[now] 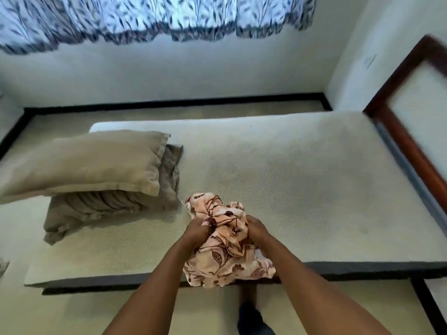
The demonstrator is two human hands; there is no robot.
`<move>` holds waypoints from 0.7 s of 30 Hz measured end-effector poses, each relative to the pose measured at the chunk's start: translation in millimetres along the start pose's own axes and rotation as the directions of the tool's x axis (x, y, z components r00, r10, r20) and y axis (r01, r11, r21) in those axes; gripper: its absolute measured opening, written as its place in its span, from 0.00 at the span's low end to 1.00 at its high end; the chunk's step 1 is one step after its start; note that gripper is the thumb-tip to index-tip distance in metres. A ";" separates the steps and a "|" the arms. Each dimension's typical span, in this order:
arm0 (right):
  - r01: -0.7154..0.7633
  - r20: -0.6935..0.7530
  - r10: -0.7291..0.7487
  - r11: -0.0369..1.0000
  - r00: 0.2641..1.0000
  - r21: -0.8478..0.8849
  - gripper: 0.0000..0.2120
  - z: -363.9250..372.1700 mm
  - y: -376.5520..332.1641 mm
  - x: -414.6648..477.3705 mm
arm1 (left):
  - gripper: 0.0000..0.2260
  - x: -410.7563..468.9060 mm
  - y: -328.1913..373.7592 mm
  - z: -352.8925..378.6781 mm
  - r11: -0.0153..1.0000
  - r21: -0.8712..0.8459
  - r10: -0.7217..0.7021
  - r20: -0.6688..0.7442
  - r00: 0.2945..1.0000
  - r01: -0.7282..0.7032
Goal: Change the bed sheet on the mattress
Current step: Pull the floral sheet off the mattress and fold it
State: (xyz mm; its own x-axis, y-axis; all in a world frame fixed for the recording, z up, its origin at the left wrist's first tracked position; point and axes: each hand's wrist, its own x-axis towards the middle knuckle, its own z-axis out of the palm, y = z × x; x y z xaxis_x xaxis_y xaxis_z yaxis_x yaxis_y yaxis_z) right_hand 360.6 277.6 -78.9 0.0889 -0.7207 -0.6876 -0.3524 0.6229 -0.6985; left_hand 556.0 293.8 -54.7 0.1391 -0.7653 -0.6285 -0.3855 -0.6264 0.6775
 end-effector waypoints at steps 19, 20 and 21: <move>0.776 -0.433 -0.778 0.585 0.455 -0.235 0.18 8.1 -199.1 -395.6 | 0.09 -396.1 91.9 -233.0 0.876 0.246 0.480 -0.366 0.797 -0.414; 0.790 -0.461 -0.776 0.571 0.431 -0.224 0.18 2.5 -209.1 -409.8 | 0.08 -406.7 90.0 -239.8 0.884 0.273 0.460 -0.374 0.805 -0.379; 0.802 -0.473 -0.780 0.555 0.409 -0.222 0.17 -0.7 -217.4 -423.7 | 0.08 -418.7 88.7 -244.8 0.884 0.293 0.458 -0.392 0.798 -0.364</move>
State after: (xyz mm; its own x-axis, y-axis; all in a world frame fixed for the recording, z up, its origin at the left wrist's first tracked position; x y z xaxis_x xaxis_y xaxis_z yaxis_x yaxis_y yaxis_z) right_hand 398.8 447.3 364.5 -0.1298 -0.9247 0.3578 -0.3315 -0.2997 -0.8946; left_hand 686.9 522.4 362.1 0.2918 -0.9556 -0.0408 -0.6590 -0.2318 0.7155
